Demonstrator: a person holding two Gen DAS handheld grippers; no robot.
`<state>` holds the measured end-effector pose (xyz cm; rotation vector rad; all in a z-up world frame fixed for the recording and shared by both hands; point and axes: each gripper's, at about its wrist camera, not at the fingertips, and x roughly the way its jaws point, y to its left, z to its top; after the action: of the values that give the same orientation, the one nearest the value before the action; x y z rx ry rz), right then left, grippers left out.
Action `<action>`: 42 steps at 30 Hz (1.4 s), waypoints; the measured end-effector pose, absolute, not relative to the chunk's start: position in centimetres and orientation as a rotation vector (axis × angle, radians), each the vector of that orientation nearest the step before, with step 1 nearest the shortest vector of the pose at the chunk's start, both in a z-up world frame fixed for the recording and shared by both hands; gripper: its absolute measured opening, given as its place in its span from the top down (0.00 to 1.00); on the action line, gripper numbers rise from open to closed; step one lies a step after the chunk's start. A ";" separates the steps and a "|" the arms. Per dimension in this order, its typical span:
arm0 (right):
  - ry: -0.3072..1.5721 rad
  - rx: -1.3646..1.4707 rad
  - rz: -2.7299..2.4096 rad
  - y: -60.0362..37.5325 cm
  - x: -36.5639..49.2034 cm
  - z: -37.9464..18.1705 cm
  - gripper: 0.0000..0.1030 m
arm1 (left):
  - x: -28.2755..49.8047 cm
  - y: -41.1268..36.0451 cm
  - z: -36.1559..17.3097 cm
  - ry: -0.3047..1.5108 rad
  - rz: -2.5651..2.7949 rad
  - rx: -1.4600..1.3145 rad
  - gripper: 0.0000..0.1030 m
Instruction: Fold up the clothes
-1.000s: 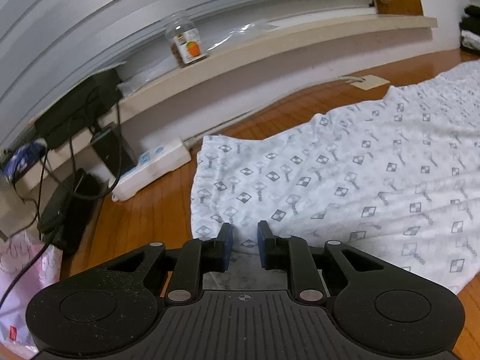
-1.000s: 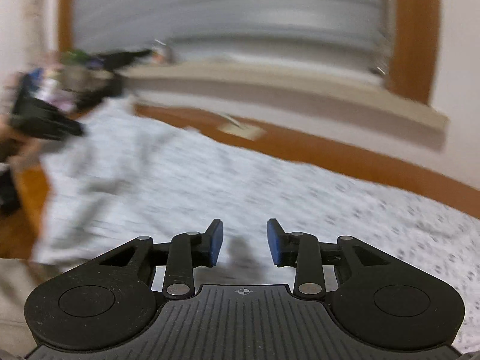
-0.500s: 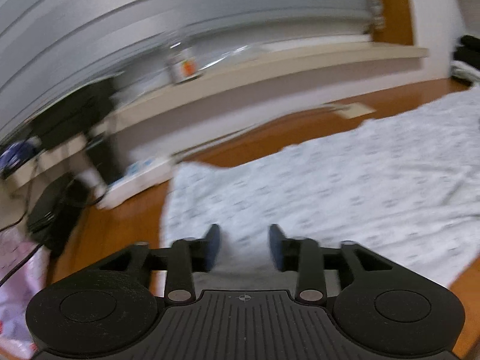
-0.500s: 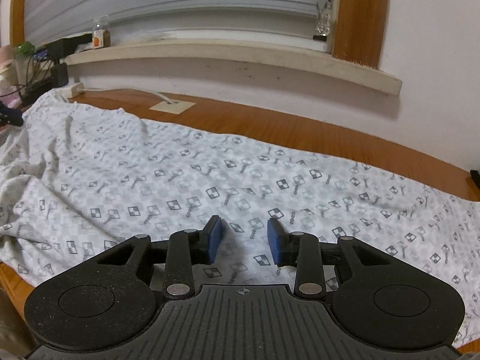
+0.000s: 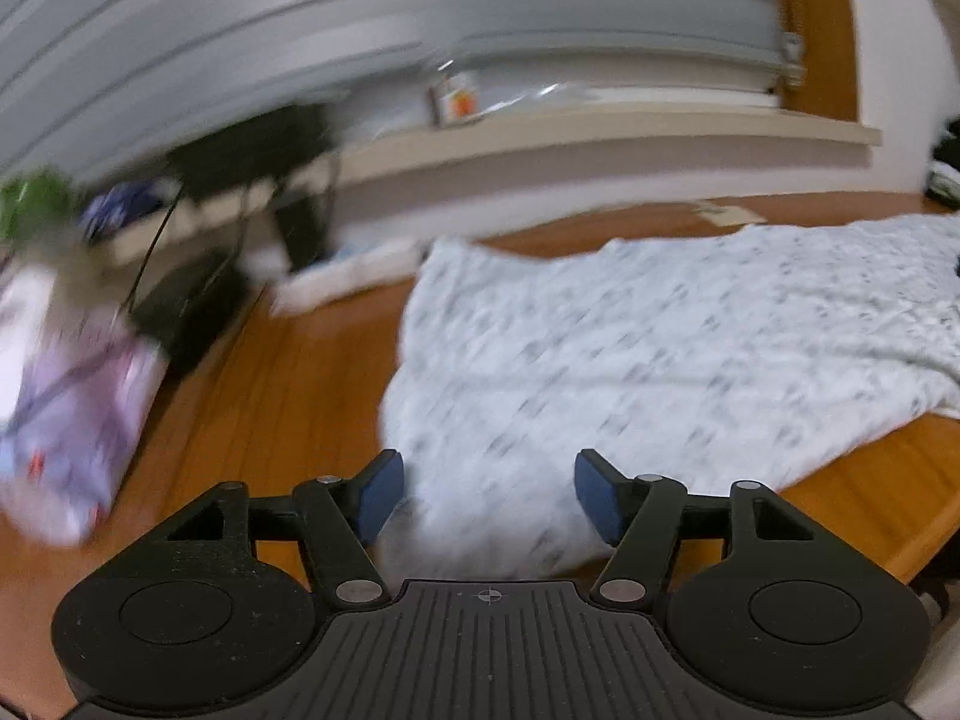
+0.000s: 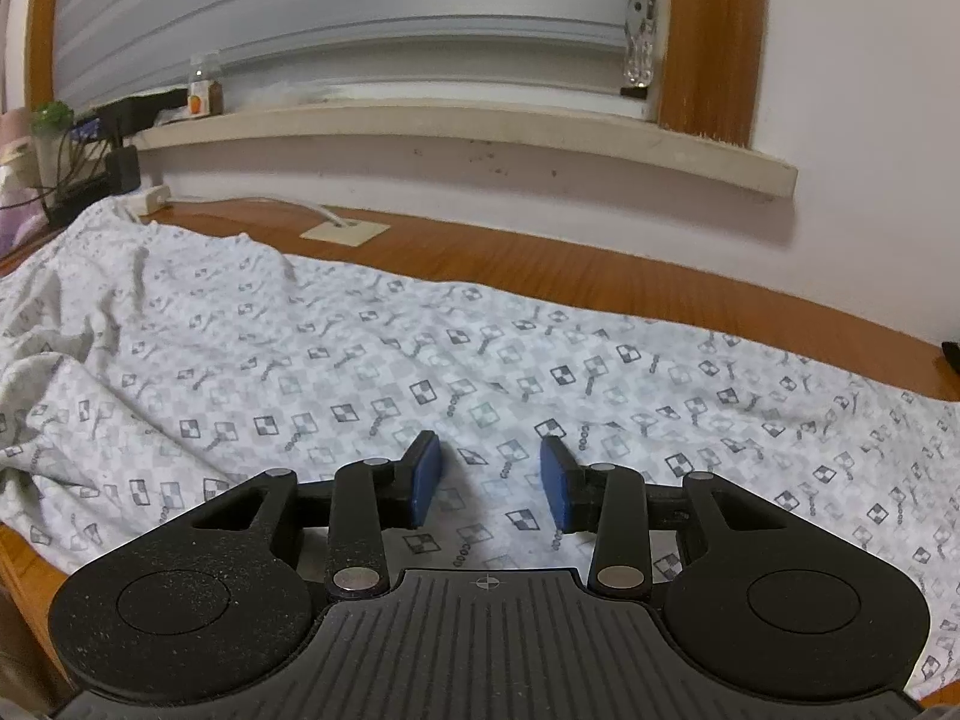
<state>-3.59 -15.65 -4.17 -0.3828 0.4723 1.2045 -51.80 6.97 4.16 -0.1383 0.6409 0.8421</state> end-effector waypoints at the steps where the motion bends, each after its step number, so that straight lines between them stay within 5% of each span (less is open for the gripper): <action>1: 0.472 -0.381 1.204 -15.7 -3.6 -4.2 0.63 | -52.3 7.1 3.9 0.630 0.842 -0.159 0.35; 12: 0.468 -0.373 1.201 -15.8 -3.6 -4.3 0.63 | -53.3 6.0 4.5 0.613 0.843 -0.140 0.43; 14: 0.467 -0.371 1.199 -15.9 -3.6 -4.3 0.63 | -54.0 5.3 4.9 0.599 0.851 -0.143 0.65; 16: 0.467 -0.370 1.198 -15.9 -3.6 -4.3 0.63 | -54.6 4.5 5.1 0.585 0.850 -0.157 0.71; 30: 0.463 -0.364 1.193 -15.9 -3.7 -4.4 0.63 | -53.9 4.3 3.2 0.571 0.805 -0.231 0.59; 36: 0.464 -0.362 1.190 -15.9 -3.7 -4.4 0.63 | -54.1 4.2 3.1 0.533 0.772 -0.222 0.92; 42: 0.472 -0.363 1.203 -16.0 -3.4 -4.4 0.63 | -59.0 4.2 6.9 0.418 0.849 -0.210 0.94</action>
<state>-3.36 -15.97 -4.37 -0.3634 0.4717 1.2027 -58.98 4.20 6.85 -0.2096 0.4178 0.8487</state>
